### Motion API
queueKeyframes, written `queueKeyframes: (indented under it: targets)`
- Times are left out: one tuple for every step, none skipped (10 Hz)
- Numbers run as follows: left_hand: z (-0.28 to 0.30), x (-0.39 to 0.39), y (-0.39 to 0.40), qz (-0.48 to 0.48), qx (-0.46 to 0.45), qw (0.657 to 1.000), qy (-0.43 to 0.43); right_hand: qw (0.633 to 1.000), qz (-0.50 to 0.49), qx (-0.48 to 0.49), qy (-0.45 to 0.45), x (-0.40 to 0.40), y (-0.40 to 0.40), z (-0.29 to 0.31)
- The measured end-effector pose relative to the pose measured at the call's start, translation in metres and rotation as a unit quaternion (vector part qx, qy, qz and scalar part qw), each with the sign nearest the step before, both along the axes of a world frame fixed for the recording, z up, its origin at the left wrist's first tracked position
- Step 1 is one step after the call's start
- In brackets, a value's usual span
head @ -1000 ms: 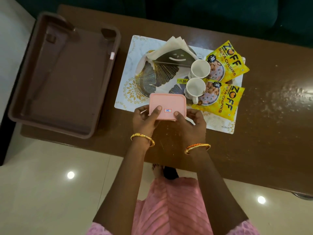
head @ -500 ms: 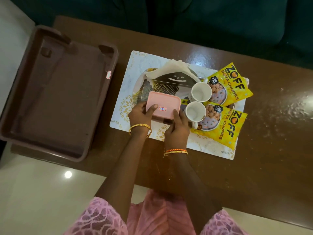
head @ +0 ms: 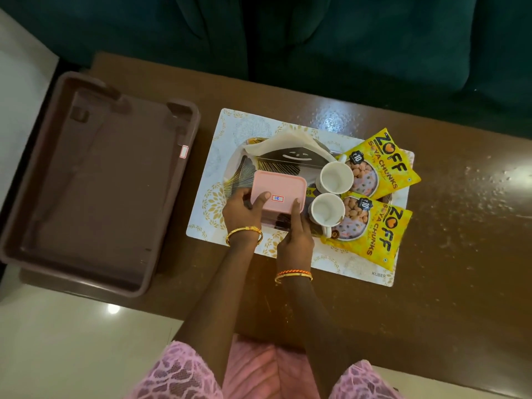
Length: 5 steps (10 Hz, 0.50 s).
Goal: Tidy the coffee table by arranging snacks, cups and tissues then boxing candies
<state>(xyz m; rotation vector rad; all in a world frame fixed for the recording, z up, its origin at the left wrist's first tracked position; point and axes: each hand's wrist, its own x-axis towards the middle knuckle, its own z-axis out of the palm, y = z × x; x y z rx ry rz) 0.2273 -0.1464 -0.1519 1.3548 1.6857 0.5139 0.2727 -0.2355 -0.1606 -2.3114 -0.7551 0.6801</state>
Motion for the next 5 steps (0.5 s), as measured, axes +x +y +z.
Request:
queueKeyframes:
  targets:
    - [0.0, -0.001, 0.002, -0.011, -0.005, 1.0, 0.0, 1.0, 0.003, -0.002, 0.003, 0.0, 0.001, 0.004]
    - [0.008, -0.001, 0.004, -0.032, 0.022, 0.999, 0.035, 1.0, -0.021, 0.008, 0.014, 0.002, 0.001, 0.011]
    - [0.015, -0.005, 0.002, -0.062, 0.072, 0.991, 0.09, 0.999, -0.032, 0.027, -0.016, 0.001, -0.003, 0.016]
    - [0.028, -0.013, -0.013, -0.173, 0.18, 0.956, 0.157, 0.994, -0.046, 0.067, -0.068, -0.002, -0.005, 0.036]
    - [0.04, -0.013, -0.025, -0.297, 0.202, 0.912, 0.196, 0.989, -0.03, 0.062, -0.134, -0.003, -0.004, 0.054]
